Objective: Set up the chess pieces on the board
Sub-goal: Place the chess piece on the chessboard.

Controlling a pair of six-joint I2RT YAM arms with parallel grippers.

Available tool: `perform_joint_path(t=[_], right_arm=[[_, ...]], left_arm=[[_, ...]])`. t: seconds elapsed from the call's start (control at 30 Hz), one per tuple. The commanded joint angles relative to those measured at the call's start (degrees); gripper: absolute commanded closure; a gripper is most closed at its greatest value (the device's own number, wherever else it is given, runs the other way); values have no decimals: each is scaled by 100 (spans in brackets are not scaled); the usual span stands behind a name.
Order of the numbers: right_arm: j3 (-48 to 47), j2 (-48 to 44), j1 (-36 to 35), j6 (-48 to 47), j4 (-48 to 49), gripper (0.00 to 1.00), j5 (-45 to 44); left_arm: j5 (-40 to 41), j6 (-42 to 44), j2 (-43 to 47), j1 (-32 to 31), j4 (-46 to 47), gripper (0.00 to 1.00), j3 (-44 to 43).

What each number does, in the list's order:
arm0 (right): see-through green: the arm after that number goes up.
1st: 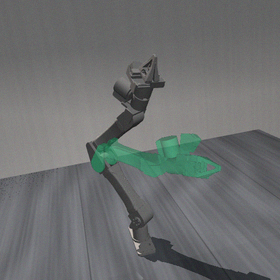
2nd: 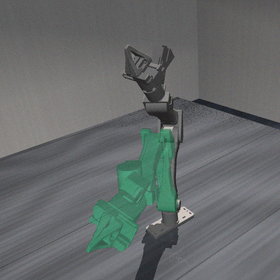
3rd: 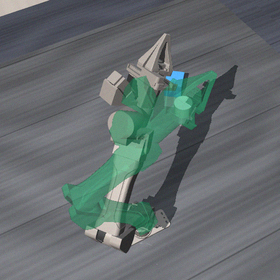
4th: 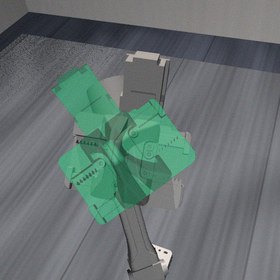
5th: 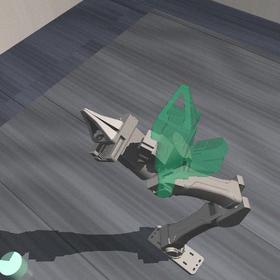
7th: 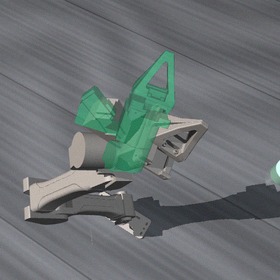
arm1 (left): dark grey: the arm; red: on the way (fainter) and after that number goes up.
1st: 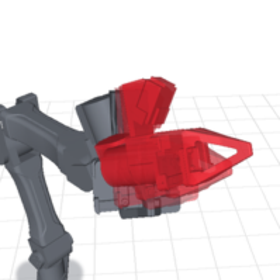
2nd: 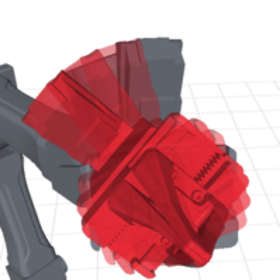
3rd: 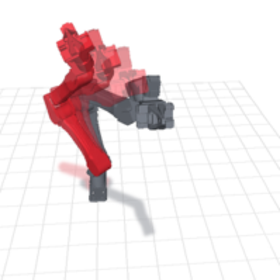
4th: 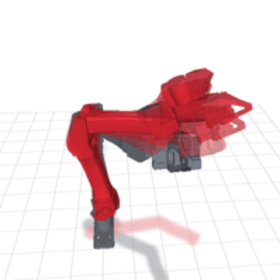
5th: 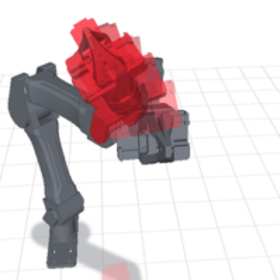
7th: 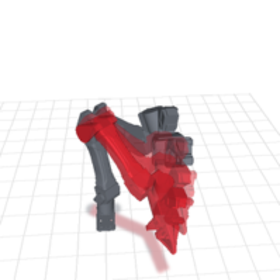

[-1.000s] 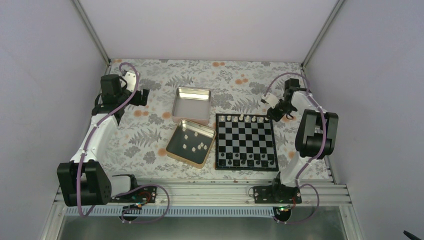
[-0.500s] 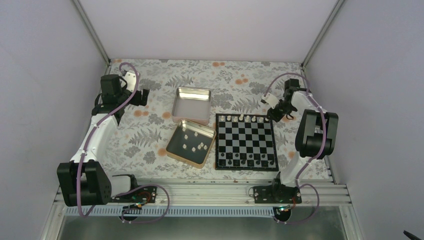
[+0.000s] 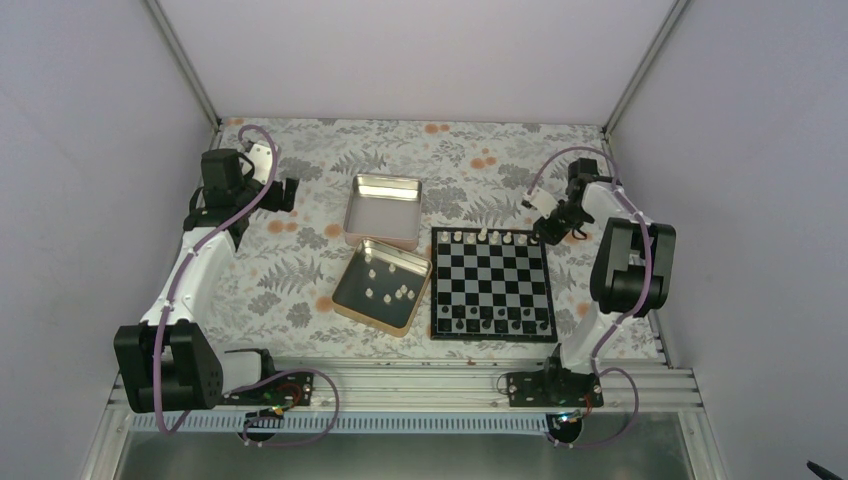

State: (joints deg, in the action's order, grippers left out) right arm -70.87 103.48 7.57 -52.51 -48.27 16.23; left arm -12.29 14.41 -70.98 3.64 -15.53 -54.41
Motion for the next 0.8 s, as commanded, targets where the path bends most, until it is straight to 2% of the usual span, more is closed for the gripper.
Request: perform_joint_path(t=[0.0, 0.2, 0.3, 0.47, 0.6, 0.77], right_arm=[[-34, -234, -16, 45, 123, 71, 39], [-372, -607, -92, 88, -254, 65, 225], [-575, -1056, -463, 215, -520, 64, 266], [-1012, -1432, -1889, 714, -681, 61, -73], [-1477, -1321, -3093, 1179, -646, 61, -209], [-1448, -1119, -4276, 1322, -254, 59, -279]], left_arm=[[-50, 53, 35, 23, -20, 0, -6], [-78, 61, 52, 23, -15, 0, -8], [-80, 61, 41, 22, -20, 0, -16], [-92, 53, 41, 23, -31, 0, -33], [-139, 116, 204, 23, 23, 0, 66], [-134, 123, 203, 22, 25, 0, 74]])
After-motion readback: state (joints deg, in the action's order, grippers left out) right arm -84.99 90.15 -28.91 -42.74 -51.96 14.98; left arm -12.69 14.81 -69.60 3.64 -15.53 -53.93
